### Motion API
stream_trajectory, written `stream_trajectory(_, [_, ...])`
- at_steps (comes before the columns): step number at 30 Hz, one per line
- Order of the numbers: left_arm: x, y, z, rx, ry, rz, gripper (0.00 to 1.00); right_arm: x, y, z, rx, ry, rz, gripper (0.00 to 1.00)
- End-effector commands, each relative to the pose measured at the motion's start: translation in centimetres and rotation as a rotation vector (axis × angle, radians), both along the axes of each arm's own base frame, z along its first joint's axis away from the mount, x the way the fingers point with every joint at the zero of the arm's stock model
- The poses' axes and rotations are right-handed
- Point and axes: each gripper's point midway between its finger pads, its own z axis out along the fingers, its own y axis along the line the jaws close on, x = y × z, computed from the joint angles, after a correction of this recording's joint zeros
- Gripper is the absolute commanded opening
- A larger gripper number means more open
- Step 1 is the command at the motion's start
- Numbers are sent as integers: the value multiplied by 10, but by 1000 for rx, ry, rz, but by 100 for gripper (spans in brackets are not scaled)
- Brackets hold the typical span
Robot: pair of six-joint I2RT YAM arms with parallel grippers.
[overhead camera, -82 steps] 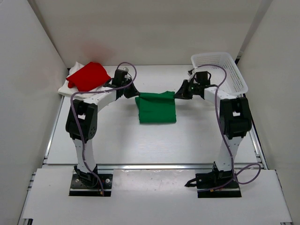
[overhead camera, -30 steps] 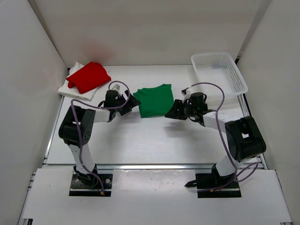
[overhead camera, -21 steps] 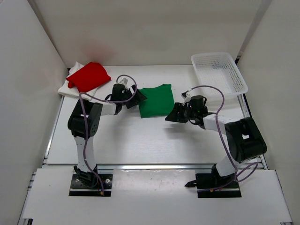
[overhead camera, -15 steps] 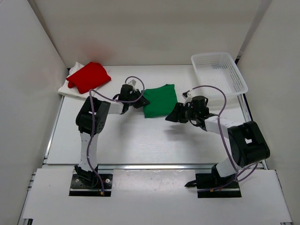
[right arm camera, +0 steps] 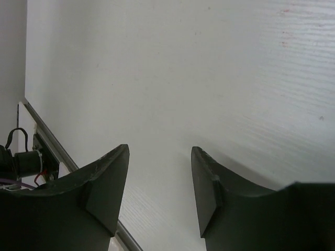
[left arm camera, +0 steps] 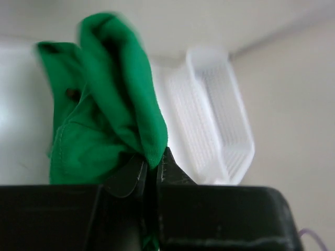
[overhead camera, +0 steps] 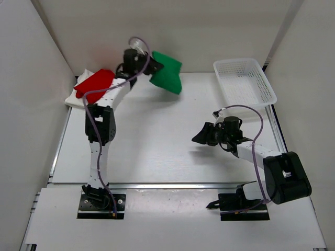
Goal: Fold and stack the t-shirts
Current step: Put the neatly folded tshirt into the corner of the board with the left arm
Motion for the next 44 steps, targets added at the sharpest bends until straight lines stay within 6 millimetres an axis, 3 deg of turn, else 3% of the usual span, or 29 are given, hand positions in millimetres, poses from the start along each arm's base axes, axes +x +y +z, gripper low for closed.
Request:
stream_trajectory(1, [24, 113, 71, -23, -77, 150, 0, 2, 2, 9, 20, -47, 24, 49])
stream_trajectory(3, [27, 190, 83, -38, -90, 271, 0, 3, 2, 8, 23, -38, 27, 49])
stream_trajectory(4, [21, 210, 78, -37, -83, 311, 0, 3, 4, 9, 26, -47, 38, 50])
stream_trajectory(6, [0, 276, 62, -31, -68, 454, 0, 1, 8, 7, 26, -38, 59, 50])
stream_trajectory(7, [-4, 310, 61, -47, -81, 535, 10, 2, 10, 7, 23, -45, 62, 49])
stream_trajectory(8, [-17, 325, 39, -64, -41, 577, 28, -3, 16, 7, 34, -32, 87, 50])
stream_trajectory(10, [-44, 373, 0, -95, 47, 683, 98, -8, 21, 4, 31, -25, 111, 50])
stream_trajectory(14, [-93, 420, -36, -143, 115, 853, 98, -20, 31, 2, 15, -31, 153, 53])
stream_trajectory(16, [-112, 415, -40, -107, 120, 870, 98, -28, 32, -5, -3, -24, 149, 55])
stream_trajectory(18, [-122, 407, -48, -68, 145, 866, 98, -35, 33, -12, -27, -16, 145, 63])
stream_trajectory(20, [-125, 384, -51, -53, 144, 813, 98, -38, 34, -19, -73, 3, 128, 70])
stream_trajectory(22, [-132, 357, -55, -46, 155, 751, 99, -42, 36, -22, -114, -1, 133, 99])
stream_trajectory(28, [-156, 268, -69, 61, 221, 513, 98, -60, 38, -35, -206, 12, 148, 99])
stream_trajectory(29, [-166, 248, -77, 91, 240, 455, 99, -59, 32, -40, -229, 17, 123, 99])
stream_trajectory(36, [-245, 132, -79, 196, 151, 91, 99, -72, 31, -41, -210, 21, 163, 99])
stream_trajectory(39, [-274, 106, -85, 223, 131, -6, 98, -76, 30, -35, -171, -16, 163, 99])
stream_trajectory(41, [-285, 100, -95, 237, 148, -31, 98, -78, 27, -34, -156, -30, 153, 99])
stream_trajectory(44, [-283, 96, -92, 254, 125, -41, 99, -76, 24, -32, -169, -39, 140, 99])
